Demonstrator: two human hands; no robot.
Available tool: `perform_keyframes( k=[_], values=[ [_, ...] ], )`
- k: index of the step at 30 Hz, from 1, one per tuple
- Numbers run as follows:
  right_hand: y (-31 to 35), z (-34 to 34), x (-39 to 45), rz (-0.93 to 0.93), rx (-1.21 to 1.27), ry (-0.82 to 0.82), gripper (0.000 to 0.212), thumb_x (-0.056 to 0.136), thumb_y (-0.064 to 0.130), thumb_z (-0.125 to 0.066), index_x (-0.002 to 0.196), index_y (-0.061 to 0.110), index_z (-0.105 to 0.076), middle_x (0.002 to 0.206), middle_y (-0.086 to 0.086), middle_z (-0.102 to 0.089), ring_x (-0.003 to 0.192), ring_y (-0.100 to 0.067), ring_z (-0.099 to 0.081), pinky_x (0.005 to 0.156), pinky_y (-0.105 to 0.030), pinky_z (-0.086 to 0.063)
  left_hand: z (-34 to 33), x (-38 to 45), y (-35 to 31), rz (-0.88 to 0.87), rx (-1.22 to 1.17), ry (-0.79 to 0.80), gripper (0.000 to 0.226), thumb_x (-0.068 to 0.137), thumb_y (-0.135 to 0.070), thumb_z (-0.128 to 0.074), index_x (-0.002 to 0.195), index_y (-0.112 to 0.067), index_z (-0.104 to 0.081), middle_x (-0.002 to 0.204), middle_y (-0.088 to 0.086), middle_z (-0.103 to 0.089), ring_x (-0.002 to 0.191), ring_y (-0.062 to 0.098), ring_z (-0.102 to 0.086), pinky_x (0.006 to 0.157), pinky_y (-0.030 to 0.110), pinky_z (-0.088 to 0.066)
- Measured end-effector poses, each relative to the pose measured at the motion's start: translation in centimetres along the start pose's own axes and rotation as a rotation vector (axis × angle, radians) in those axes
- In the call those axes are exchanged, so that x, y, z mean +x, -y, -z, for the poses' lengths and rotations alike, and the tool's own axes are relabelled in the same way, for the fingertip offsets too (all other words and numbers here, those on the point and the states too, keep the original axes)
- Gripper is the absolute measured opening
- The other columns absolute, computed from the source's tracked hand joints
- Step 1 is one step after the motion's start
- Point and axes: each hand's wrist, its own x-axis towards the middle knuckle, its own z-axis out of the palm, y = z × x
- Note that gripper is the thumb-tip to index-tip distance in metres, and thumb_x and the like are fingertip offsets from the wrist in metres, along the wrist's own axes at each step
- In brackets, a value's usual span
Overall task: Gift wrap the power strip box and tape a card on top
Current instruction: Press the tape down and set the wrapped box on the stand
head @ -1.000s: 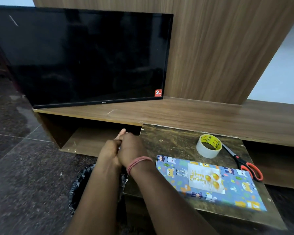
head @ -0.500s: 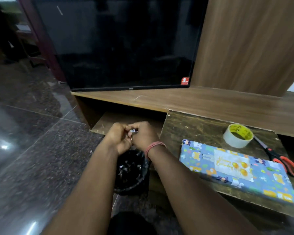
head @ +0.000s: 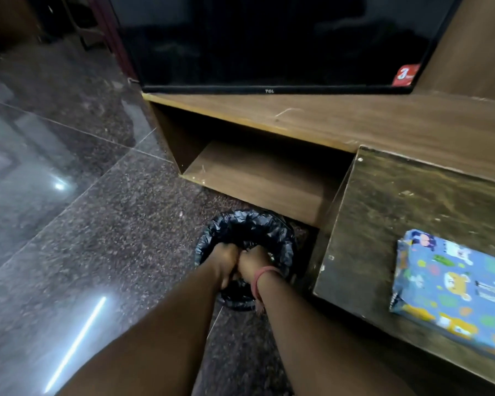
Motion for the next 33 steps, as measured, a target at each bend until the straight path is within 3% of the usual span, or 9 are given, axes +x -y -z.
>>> perform_keyframes(
  k=[3,7,9,11,16,21,27,29,33],
  values=[
    [-0.3,-0.3,2.2,-0.078,0.170,-0.074,0.039,0.097,0.006,-0.044,0.133,-0.004,-0.055,0.137,-0.018,-0.058,0.125,-0.036,-0.056,0.100,-0.035,-0.046,0.4,4.2,2.2,0.061,-0.036,0.039,0.029,0.083,-0.004,-0.049,0.098,0.015,-0.064,0.090,0.026,-0.062,0.078,0.038,-0.060,0.070,0.045,-0.051],
    [-0.2,0.3,2.2,-0.058,0.196,-0.088,0.045,0.101,-0.004,-0.037,0.145,-0.003,-0.045,0.147,-0.020,-0.050,0.133,-0.034,-0.049,0.096,-0.028,-0.043,0.1,3.5,2.2,0.020,-0.090,-0.073,0.035,0.099,0.006,-0.037,0.072,-0.006,-0.056,0.060,0.012,-0.054,0.050,0.025,-0.047,0.051,0.032,-0.042],
    [-0.1,0.3,1.8,-0.062,0.204,-0.080,0.044,0.102,-0.004,-0.036,0.145,-0.002,-0.045,0.147,-0.019,-0.050,0.134,-0.035,-0.050,0.088,-0.021,-0.045,0.2,2.9,2.1,-0.048,-0.094,-0.096,0.035,0.099,0.010,-0.035,0.092,-0.009,-0.064,0.070,0.014,-0.064,0.049,0.023,-0.053,0.046,0.029,-0.047],
    [0.2,0.5,1.2,-0.047,0.166,-0.076,0.044,0.102,-0.001,-0.039,0.145,0.000,-0.047,0.147,-0.019,-0.051,0.135,-0.034,-0.049,0.100,-0.030,-0.044,0.3,2.7,1.7,-0.102,-0.109,-0.171,0.041,0.098,0.013,-0.037,0.109,-0.011,-0.068,0.086,0.018,-0.069,0.048,0.019,-0.055,0.046,0.025,-0.047],
    [0.8,0.0,0.3,0.021,0.143,0.021,0.045,0.101,0.002,-0.046,0.145,0.006,-0.048,0.150,-0.015,-0.049,0.138,-0.032,-0.047,0.113,-0.039,-0.039,0.1,1.4,1.3,-0.135,-0.156,-0.215,0.024,0.096,0.007,-0.057,0.115,0.000,-0.070,0.099,0.015,-0.073,0.089,0.027,-0.068,0.089,0.039,-0.057],
    [0.6,0.3,-0.6,0.033,0.065,0.089,0.050,0.100,0.001,-0.041,0.149,0.012,-0.045,0.154,-0.010,-0.045,0.142,-0.029,-0.042,0.116,-0.041,-0.036,-0.3,0.6,1.4,-0.105,-0.267,-0.173,0.041,0.101,0.002,-0.044,0.139,-0.005,-0.058,0.136,0.020,-0.061,0.125,0.037,-0.059,0.109,0.051,-0.047],
    [1.3,0.1,-1.6,0.054,0.086,0.096,0.053,0.100,-0.001,-0.041,0.151,0.010,-0.041,0.154,-0.013,-0.044,0.140,-0.032,-0.044,0.112,-0.043,-0.041,0.2,-0.5,0.8,-0.198,-0.253,-0.174,0.037,0.100,0.007,-0.046,0.128,-0.006,-0.066,0.119,0.019,-0.069,0.106,0.035,-0.068,0.081,0.042,-0.059],
    [2.1,0.4,-2.5,0.044,0.103,0.080,0.046,0.101,0.001,-0.042,0.146,0.007,-0.047,0.146,-0.016,-0.051,0.132,-0.033,-0.050,0.095,-0.037,-0.050,0.3,-1.4,0.4,-0.187,-0.269,-0.199,0.027,0.100,0.001,-0.051,0.118,-0.009,-0.069,0.110,0.020,-0.072,0.106,0.039,-0.069,0.091,0.049,-0.057],
    [4.2,1.6,-6.2,0.129,0.090,-0.013,0.021,0.099,0.002,-0.044,0.097,0.005,-0.065,0.100,-0.016,-0.066,0.101,-0.028,-0.061,0.079,-0.028,-0.043,0.3,-4.6,-1.7,-0.214,-0.387,-0.158,0.031,0.096,0.010,-0.045,0.101,-0.007,-0.070,0.108,0.024,-0.071,0.102,0.036,-0.068,0.100,0.050,-0.054]
  ],
)
